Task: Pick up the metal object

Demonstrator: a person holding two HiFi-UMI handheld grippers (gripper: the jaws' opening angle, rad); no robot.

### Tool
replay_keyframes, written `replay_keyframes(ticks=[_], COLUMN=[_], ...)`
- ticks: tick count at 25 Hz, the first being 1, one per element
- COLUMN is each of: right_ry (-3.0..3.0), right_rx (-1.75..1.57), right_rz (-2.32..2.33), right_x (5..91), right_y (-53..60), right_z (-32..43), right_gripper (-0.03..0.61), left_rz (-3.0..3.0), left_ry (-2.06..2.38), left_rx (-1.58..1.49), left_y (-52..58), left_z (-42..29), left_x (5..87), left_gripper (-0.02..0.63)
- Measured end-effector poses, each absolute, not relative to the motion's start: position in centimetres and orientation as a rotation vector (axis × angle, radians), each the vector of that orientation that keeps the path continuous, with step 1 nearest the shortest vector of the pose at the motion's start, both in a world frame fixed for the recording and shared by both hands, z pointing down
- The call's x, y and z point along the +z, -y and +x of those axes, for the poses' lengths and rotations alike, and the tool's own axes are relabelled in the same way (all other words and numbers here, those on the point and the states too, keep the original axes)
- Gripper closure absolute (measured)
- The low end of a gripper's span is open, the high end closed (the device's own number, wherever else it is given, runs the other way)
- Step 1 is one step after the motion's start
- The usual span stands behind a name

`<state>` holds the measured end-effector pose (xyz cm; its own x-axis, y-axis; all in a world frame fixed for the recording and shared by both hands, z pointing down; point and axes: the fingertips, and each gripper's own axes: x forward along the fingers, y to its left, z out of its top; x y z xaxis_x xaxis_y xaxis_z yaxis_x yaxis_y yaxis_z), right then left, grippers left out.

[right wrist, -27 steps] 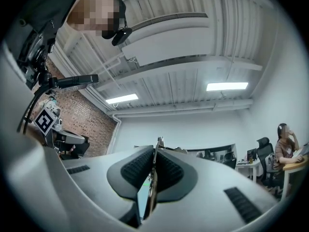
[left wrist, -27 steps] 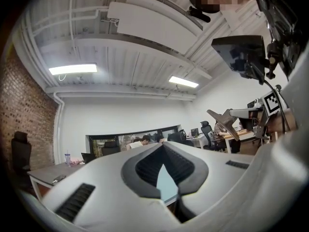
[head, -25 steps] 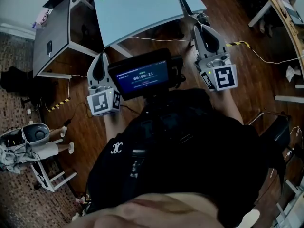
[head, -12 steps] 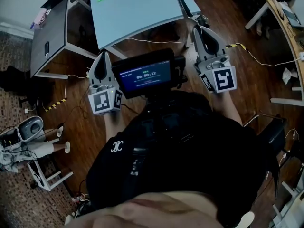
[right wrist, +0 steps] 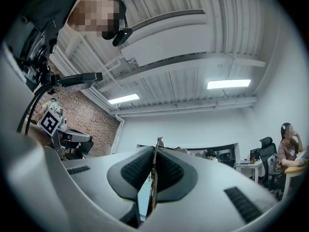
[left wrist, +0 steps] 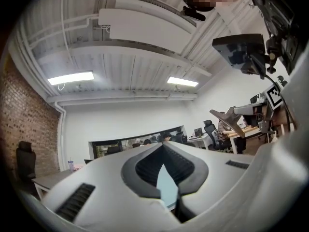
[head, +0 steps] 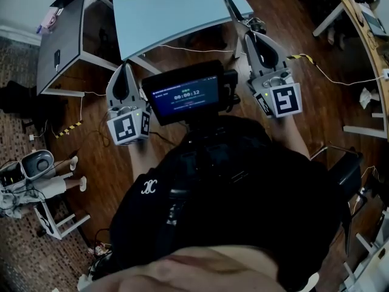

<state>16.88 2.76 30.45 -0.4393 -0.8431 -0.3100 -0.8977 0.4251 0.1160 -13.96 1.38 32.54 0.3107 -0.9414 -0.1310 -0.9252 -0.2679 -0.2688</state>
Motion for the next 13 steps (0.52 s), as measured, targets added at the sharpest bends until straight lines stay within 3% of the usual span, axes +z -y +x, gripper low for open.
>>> replay_keyframes(ticks=[13], right_ry=[-2.493], right_rx=[0.365], right_rz=[-1.534], right_x=[31.2], right_y=[-2.6], right_z=[16.6], right_gripper=[0.586], left_rz=[-2.277], left_ry=[-1.678], left_rx=[-0.103], left_y=[-1.2], left_z=[-13.7], left_x=[33.3], left_gripper=[0.604])
